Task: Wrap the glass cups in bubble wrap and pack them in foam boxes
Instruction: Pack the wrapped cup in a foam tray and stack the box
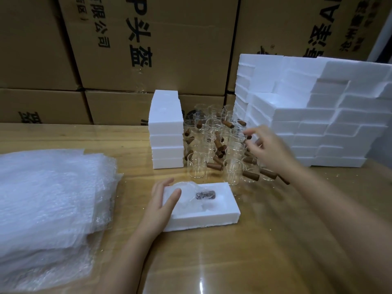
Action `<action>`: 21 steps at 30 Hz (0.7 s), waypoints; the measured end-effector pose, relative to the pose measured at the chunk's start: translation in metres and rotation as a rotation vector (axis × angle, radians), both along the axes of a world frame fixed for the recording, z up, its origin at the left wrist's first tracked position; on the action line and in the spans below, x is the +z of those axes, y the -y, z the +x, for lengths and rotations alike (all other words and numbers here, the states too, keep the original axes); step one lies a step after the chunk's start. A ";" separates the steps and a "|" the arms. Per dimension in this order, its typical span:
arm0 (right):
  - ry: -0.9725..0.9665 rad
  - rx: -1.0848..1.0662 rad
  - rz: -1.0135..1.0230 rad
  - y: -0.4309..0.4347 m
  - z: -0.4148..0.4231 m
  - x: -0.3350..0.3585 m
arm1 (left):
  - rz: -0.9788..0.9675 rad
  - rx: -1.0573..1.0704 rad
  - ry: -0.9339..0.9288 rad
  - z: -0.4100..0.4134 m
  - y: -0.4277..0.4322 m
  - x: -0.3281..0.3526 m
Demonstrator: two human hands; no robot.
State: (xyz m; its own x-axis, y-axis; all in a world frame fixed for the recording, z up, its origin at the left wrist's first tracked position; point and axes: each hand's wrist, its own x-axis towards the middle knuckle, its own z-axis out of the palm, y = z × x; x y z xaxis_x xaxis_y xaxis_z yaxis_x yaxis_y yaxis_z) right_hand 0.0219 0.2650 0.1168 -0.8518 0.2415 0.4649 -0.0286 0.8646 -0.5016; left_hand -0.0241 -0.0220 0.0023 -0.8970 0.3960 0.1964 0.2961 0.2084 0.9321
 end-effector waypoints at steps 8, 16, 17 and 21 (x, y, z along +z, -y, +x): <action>0.243 -0.366 0.232 -0.090 -0.021 0.034 | 0.062 0.046 0.010 -0.002 -0.002 -0.002; 0.259 -0.348 0.303 -0.108 -0.038 0.030 | 0.229 0.115 0.173 -0.013 -0.003 -0.003; 0.251 -0.356 0.314 -0.107 -0.039 0.029 | 0.237 0.126 0.182 -0.013 -0.003 -0.003; 0.125 -0.374 0.443 -0.091 -0.038 0.032 | 0.264 0.144 0.195 -0.014 -0.003 -0.002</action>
State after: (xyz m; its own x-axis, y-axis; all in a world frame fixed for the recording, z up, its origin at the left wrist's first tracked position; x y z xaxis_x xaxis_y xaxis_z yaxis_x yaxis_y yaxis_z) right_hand -0.0156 0.3560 0.1493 -0.8011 0.3413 0.4917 0.3544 0.9325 -0.0700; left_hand -0.0377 -0.0189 0.0000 -0.9706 0.2214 0.0948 0.0926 -0.0205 0.9955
